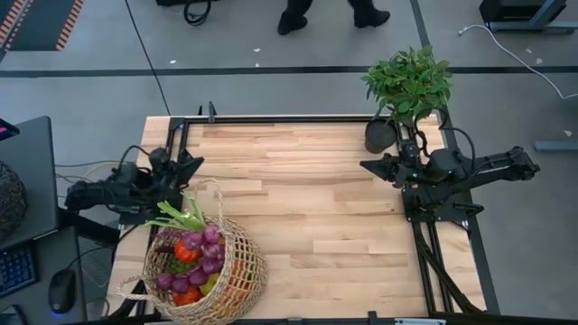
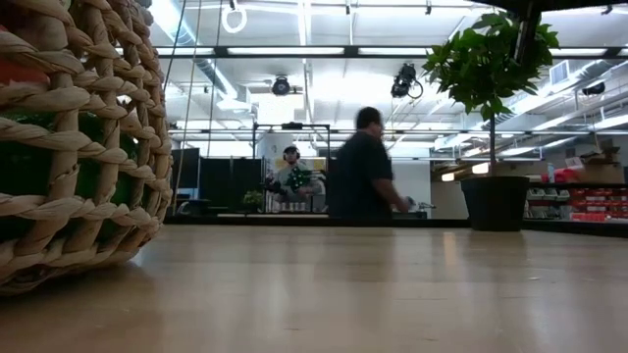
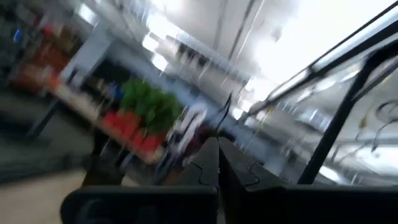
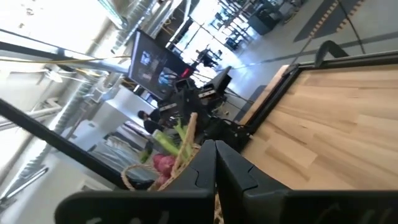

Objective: Build produce basket
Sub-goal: Return to Home Position

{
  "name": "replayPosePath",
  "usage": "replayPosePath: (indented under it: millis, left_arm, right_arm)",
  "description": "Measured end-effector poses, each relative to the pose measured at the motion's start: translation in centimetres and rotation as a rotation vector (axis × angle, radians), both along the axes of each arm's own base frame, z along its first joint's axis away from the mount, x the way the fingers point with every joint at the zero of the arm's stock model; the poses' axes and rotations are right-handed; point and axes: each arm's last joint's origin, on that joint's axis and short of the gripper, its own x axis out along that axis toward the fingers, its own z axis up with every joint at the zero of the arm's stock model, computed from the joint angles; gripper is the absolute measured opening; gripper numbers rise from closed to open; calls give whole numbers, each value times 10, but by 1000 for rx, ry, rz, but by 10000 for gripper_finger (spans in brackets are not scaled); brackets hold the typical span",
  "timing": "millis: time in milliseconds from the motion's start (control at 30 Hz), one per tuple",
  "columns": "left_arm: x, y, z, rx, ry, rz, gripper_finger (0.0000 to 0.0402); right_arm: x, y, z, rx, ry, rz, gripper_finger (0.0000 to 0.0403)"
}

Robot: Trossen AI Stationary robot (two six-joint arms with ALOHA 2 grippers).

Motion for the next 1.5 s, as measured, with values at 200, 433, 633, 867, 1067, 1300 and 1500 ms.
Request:
replayPosePath:
  millis: [200,433,633,867,1067,1300,1500]
  left_arm:
    - [3,0,-18,37,-103,40,0]
    - [11,0,-34,52,74,50,0]
    - [18,-1,-61,80,377,25,9]
    - [19,-1,-65,286,477,67,3]
    - [21,-3,-69,428,541,2,8]
    - [25,-4,-74,421,588,-18,9]
    - [25,-4,-73,356,568,-34,37]
  right_arm:
    - [-3,1,2,-2,-23,41,8]
    - [-9,0,5,-95,-29,39,8]
    - [-10,0,3,-273,27,28,8]
    - [-9,0,-7,-394,147,38,8]
    - [-10,0,-18,-436,258,59,9]
    - [-11,-1,-23,-444,315,65,9]
    - [-6,1,-42,-504,322,92,9]
